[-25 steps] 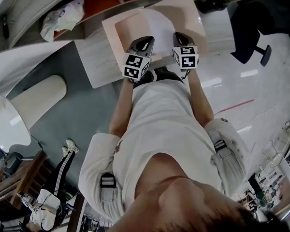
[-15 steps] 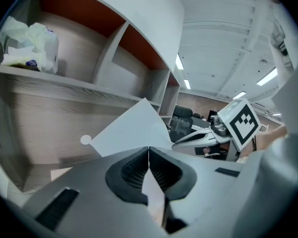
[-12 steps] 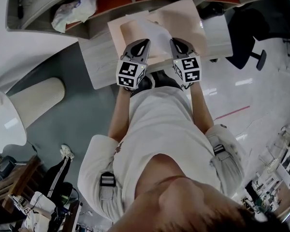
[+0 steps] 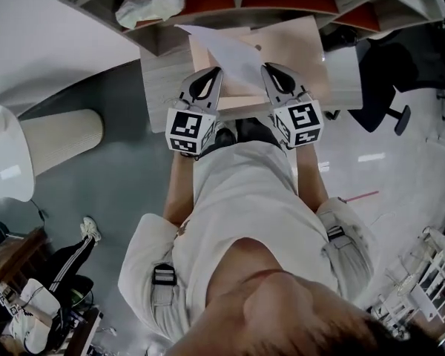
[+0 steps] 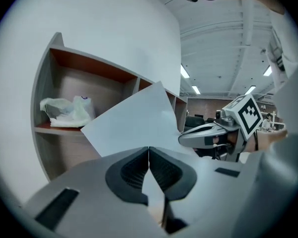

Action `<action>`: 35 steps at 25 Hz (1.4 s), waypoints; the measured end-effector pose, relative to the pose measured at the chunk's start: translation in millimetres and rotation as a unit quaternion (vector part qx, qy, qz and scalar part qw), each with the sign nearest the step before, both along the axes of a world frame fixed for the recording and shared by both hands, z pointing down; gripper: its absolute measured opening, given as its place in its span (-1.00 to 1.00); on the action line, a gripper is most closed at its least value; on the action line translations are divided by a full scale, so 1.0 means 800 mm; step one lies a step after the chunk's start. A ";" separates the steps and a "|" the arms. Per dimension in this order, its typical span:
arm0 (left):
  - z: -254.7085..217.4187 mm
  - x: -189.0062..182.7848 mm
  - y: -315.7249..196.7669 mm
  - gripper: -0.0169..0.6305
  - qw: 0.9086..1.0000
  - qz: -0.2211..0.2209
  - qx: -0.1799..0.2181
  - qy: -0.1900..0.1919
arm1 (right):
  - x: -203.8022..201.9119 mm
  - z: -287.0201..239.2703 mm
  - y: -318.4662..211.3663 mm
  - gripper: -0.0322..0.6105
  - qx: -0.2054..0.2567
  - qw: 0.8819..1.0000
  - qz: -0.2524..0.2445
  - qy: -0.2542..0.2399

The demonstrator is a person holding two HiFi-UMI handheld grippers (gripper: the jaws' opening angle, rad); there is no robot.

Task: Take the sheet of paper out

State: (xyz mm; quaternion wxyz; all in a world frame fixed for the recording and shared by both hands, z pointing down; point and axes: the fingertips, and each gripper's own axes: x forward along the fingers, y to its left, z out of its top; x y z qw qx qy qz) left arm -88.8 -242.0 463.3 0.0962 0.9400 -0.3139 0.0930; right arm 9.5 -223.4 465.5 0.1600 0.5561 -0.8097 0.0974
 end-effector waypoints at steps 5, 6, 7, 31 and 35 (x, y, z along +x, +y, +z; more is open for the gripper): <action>-0.044 -0.036 0.005 -0.88 0.999 -0.030 0.032 0.013 | -0.033 -0.045 0.001 -0.84 0.042 0.999 -0.033 -0.010; -0.052 -0.042 0.005 -0.88 0.998 -0.036 0.039 0.016 | -0.039 -0.053 0.000 -0.84 0.050 0.998 -0.040 -0.014; -0.060 -0.049 0.006 -0.88 0.998 -0.043 0.046 0.018 | -0.045 -0.060 0.000 -0.84 0.057 0.997 -0.047 -0.018; -0.084 -0.117 0.002 -0.88 0.991 -0.108 0.070 0.017 | -0.115 -0.099 -0.010 -0.84 0.086 0.987 -0.131 -0.020; -0.093 -0.116 0.002 -0.88 0.991 -0.106 0.075 0.016 | -0.115 -0.107 -0.010 -0.84 0.088 0.987 -0.129 -0.022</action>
